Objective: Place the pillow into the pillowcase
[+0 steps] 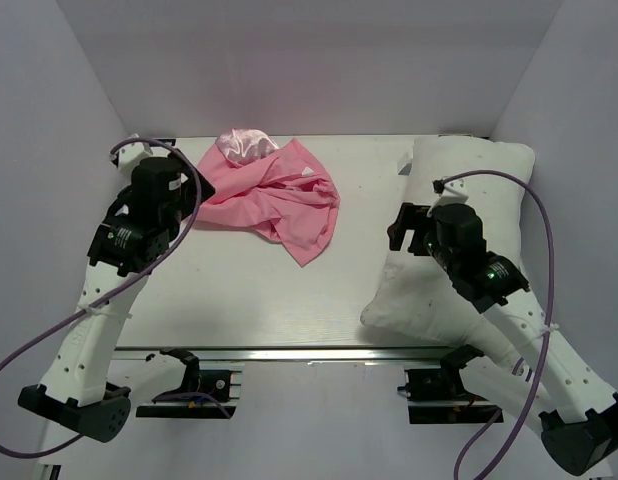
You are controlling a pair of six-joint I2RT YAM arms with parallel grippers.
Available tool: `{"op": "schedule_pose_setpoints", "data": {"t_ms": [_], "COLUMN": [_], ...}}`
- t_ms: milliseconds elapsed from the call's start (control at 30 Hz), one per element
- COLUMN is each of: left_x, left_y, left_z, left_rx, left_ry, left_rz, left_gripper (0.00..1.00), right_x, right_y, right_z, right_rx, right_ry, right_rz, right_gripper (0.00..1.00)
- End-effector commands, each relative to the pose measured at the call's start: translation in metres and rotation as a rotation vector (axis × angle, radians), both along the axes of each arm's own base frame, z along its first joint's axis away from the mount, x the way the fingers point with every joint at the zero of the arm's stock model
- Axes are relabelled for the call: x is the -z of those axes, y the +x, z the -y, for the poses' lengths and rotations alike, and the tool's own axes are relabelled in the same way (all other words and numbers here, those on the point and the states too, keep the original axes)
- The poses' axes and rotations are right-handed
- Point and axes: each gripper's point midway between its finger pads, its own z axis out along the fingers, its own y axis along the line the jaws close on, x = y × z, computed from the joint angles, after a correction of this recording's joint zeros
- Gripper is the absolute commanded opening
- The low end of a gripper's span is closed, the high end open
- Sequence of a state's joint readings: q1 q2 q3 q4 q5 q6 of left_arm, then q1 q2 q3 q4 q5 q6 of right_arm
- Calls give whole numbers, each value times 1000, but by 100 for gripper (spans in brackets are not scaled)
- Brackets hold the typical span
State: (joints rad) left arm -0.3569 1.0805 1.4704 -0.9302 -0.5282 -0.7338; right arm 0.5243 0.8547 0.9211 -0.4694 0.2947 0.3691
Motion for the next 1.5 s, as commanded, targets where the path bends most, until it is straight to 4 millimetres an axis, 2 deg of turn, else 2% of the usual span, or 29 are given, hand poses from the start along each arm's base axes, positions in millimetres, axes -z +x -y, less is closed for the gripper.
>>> {"op": "schedule_pose_setpoints", "data": {"t_ms": [0, 100, 133, 167, 200, 267, 300, 367, 433, 467, 500, 667, 700, 733, 767, 800, 833, 867, 900, 967, 1000, 1133, 1233, 1267, 1300, 1333, 1400, 1433, 1467], "left_x": [38, 52, 56, 65, 70, 78, 85, 92, 100, 103, 108, 119, 122, 125, 126, 128, 131, 132, 134, 139, 142, 148, 150, 155, 158, 162, 169, 173, 181], "left_y": [-6, -8, -8, -9, -8, -7, -8, -6, -6, -5, -6, -6, -6, -7, -7, -7, -9, -9, -9, -9, -9, -6, -2, -1, 0, 4, 8, 10, 13], "left_z": [4, 10, 13, 17, 19, 21, 22, 24, 26, 28, 30, 34, 35, 34, 34, 34, 33, 33, 34, 36, 38, 39, 42, 44, 46, 49, 57, 60, 64], "left_rx": [22, 81, 98, 119, 126, 134, 138, 144, 149, 153, 166, 176, 179, 179, 176, 174, 169, 166, 167, 174, 179, 178, 180, 188, 195, 200, 226, 237, 246], "left_ry": [21, 32, 30, 22, 20, 17, 17, 19, 15, 11, 8, -8, -8, -7, -8, -9, -8, -11, -15, -24, -29, -24, -27, -30, -34, -40, -59, -65, -67], "left_rz": [-125, -140, -144, -156, -163, -178, -194, -214, -234, -235, -246, -262, -270, -282, -284, -290, -300, -301, -305, -311, -317, -340, -347, -361, -366, -369, -376, -382, -400], "left_gripper": [98, 98, 98, 98, 98, 98, 98, 98, 98, 98, 98, 98, 98, 98, 98, 98, 98, 98, 98, 98, 98, 98, 98, 98, 98, 98, 98, 98, 98], "right_x": [-33, -32, -37, -31, -22, -18, 0, 12, 32, 39, 53, 96, 123, 115, 123, 146, 141, 149, 169, 173, 186, 209, 221, 223, 222, 216, 204, 196, 177], "right_y": [9, 8, 6, 5, 7, 8, 13, 18, 35, 34, 48, 70, 72, 79, 81, 84, 88, 90, 94, 99, 100, 96, 89, 87, 88, 90, 93, 96, 101], "right_z": [-13, -29, -45, -62, -64, -82, -92, -108, -123, -136, -145, -193, -198, -214, -221, -225, -239, -243, -241, -247, -244, -239, -236, -233, -231, -231, -228, -228, -228], "right_rx": [-51, -168, -265, -350, -352, -433, -456, -480, -453, -469, -445, -493, -493, -507, -513, -513, -527, -524, -505, -489, -467, -462, -464, -461, -446, -429, -411, -400, -384], "right_ry": [48, 22, 47, 67, 58, 79, 68, 55, -7, -34, -75, -168, -216, -225, -244, -290, -297, -316, -366, -395, -417, -434, -430, -435, -436, -423, -424, -418, -397], "right_rz": [92, 105, 129, 119, 94, 58, -2, -51, -112, -130, -156, -250, -312, -279, -288, -320, -295, -296, -319, -318, -338, -378, -411, -410, -405, -390, -363, -345, -309], "right_gripper": [89, 89, 89, 89, 89, 89, 89, 89, 89, 89, 89, 89, 89, 89, 89, 89, 89, 89, 89, 89, 89, 86, 71, 55, 47, 31, 22, 14, 11]}}
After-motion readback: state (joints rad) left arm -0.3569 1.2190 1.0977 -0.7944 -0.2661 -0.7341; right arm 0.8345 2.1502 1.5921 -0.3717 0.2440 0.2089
